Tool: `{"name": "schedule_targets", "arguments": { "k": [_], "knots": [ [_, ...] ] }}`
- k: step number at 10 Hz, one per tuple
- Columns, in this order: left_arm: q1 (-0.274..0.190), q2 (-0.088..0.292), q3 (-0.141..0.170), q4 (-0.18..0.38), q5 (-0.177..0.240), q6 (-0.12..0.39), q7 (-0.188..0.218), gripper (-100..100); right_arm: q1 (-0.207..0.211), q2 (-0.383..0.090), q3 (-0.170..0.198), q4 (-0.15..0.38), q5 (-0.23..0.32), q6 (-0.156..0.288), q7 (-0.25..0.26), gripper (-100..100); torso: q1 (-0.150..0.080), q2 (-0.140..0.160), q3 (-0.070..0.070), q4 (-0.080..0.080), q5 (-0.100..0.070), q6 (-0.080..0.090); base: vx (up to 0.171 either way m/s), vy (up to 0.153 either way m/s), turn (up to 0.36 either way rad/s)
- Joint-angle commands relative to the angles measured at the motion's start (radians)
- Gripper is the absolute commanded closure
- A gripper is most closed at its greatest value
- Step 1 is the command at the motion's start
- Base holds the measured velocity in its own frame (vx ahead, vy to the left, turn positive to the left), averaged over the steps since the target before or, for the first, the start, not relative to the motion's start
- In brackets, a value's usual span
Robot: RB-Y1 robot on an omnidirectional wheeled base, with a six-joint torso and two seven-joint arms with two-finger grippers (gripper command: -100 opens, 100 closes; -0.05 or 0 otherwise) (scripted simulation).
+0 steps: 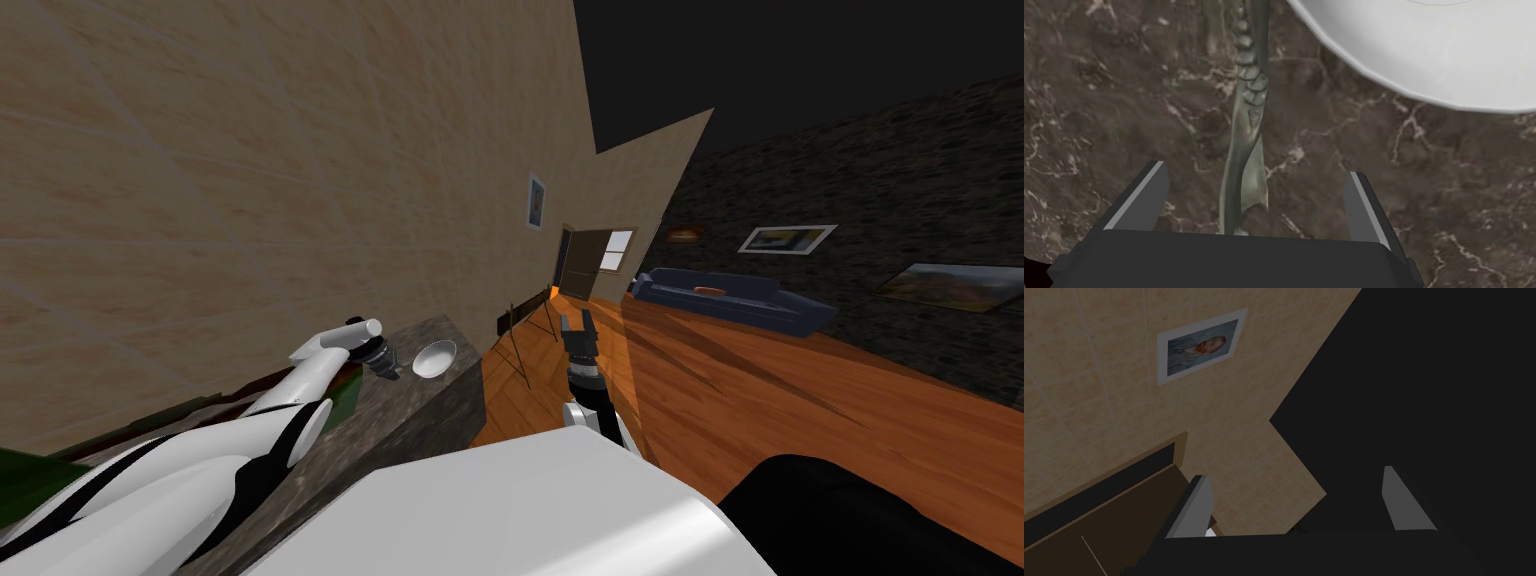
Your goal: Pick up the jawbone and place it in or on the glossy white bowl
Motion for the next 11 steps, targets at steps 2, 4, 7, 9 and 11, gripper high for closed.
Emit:
{"name": "schedule_targets", "arguments": {
  "k": [2,4,7,9,11],
  "knots": [
    [0.000,0.000,0.000,0.000,0.000,0.001,0.000,100,0.000,0.000,0.000,0.000,0.000,0.000,0.000,0,0.000,-0.001,0.000,0.000,0.000,0.000,0.000,0.000,0.000],
    [-0.003,0.001,0.002,-0.002,0.002,-0.001,0.002,100,0.000,0.000,0.000,0.000,0.000,0.000,0.000,0,0.000,-0.001,-0.002,-0.002,0.000,0.000,0.000,0.000,0.000],
    [0.016,-0.004,0.000,-0.030,0.000,0.020,0.013,100,0.000,0.000,0.000,0.000,0.000,0.000,0.000,0,0.001,-0.001,-0.002,-0.002,0.001,0.000,0.000,0.000,0.000],
    [0.008,0.009,-0.001,-0.042,0.005,0.049,0.017,100,0.000,0.000,0.000,0.000,0.000,0.000,0.000,0,-0.001,0.001,-0.001,-0.003,0.001,-0.001,0.002,-0.009,-0.004],
    [0.008,0.008,-0.001,-0.041,0.003,0.042,0.017,0,0.000,0.000,0.000,0.000,0.000,0.000,0.000,0,-0.003,0.003,0.000,-0.002,0.000,0.000,0.000,0.000,0.000]
  ]
}}
